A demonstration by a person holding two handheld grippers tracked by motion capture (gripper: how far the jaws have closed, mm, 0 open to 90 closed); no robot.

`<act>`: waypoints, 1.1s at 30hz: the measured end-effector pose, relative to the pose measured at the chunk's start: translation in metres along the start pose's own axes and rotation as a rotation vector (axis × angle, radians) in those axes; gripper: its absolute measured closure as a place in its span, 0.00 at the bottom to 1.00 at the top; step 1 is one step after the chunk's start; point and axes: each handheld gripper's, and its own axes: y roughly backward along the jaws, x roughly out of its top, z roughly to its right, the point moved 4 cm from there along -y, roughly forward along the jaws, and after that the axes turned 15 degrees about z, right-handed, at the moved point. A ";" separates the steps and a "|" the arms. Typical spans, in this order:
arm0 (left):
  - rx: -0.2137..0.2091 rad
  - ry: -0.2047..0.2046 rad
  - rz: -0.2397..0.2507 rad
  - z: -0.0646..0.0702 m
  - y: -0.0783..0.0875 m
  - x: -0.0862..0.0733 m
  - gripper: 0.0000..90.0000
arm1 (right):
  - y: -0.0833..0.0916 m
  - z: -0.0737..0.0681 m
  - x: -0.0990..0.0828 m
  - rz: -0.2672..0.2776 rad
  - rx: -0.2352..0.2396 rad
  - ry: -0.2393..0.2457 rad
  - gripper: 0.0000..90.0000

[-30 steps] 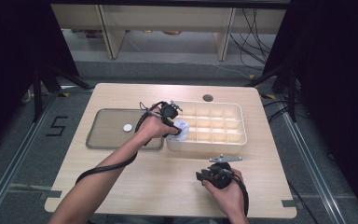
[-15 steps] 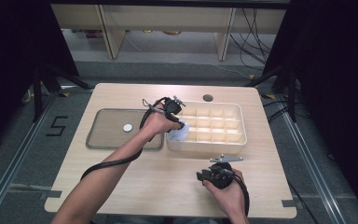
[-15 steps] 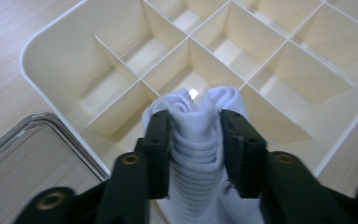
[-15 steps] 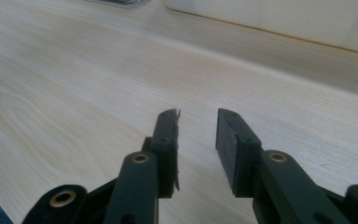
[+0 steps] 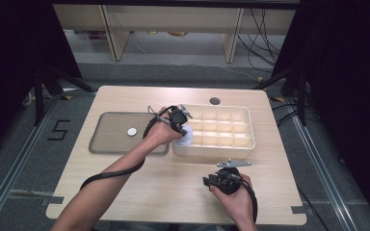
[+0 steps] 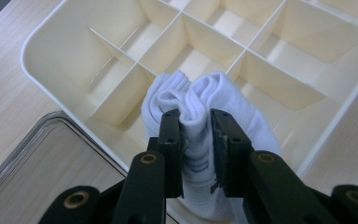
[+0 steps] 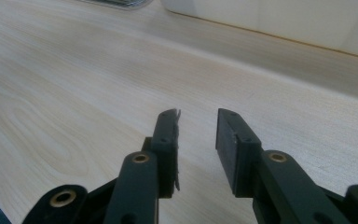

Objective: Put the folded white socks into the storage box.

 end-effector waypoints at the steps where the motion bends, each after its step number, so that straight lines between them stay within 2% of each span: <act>1: 0.001 -0.003 -0.004 0.000 0.000 -0.001 0.83 | 0.000 0.000 0.000 0.000 0.000 0.000 0.77; 6: -0.003 0.004 -0.011 -0.001 -0.001 -0.006 0.84 | -0.001 0.001 0.000 0.017 0.008 0.031 0.77; 7: -0.003 0.004 -0.011 -0.001 -0.001 -0.006 0.84 | -0.001 0.001 0.000 0.017 0.008 0.031 0.77; 8: 0.001 0.004 -0.012 0.000 -0.002 -0.007 0.84 | 0.000 -0.001 0.000 0.000 0.002 0.007 0.77; 9: 0.004 -0.017 -0.023 0.000 -0.002 -0.008 0.84 | 0.000 0.000 0.000 0.009 0.001 0.017 0.77; 10: 0.007 -0.016 -0.026 0.002 -0.003 -0.008 0.84 | 0.000 -0.002 0.000 0.000 0.003 0.000 0.77; 11: 0.007 -0.025 -0.034 0.003 -0.003 -0.009 0.84 | -0.001 0.003 0.001 0.017 0.018 0.053 0.77; 15: 0.002 -0.027 -0.048 0.004 -0.004 -0.011 0.84 | -0.001 0.003 0.002 0.016 0.016 0.051 0.77; 17: -0.003 -0.015 -0.051 0.003 -0.006 -0.012 0.84 | -0.001 0.002 0.001 0.009 0.025 0.035 0.77; 21: -0.007 -0.018 -0.062 0.003 -0.007 -0.014 0.84 | -0.003 0.002 0.001 0.019 0.030 0.058 0.77; 22: -0.009 -0.023 -0.070 0.004 -0.008 -0.015 0.85 | -0.003 0.004 0.001 0.026 0.025 0.079 0.77; 24: -0.013 -0.020 -0.085 0.005 -0.009 -0.017 0.85 | -0.002 0.003 0.000 0.014 0.019 0.061 0.77; 26: -0.021 -0.027 -0.098 0.004 -0.010 -0.017 0.85 | -0.004 0.002 0.000 0.045 -0.012 0.065 0.77; 27: -0.022 -0.030 -0.103 0.005 -0.010 -0.017 0.85 | -0.004 0.002 0.000 0.045 -0.008 0.064 0.77; 28: -0.021 -0.029 -0.107 0.005 -0.010 -0.017 0.85 | -0.002 0.002 0.001 0.016 0.016 0.064 0.77; 31: -0.022 -0.036 -0.125 0.007 -0.012 -0.017 0.85 | -0.003 0.004 0.001 0.029 0.025 0.081 0.77; 32: -0.025 -0.054 -0.138 0.006 -0.013 -0.017 0.85 | -0.002 0.003 0.001 0.012 0.019 0.054 0.77; 33: -0.021 -0.047 -0.137 0.007 -0.014 -0.018 0.85 | -0.001 0.002 0.001 0.007 0.018 0.047 0.77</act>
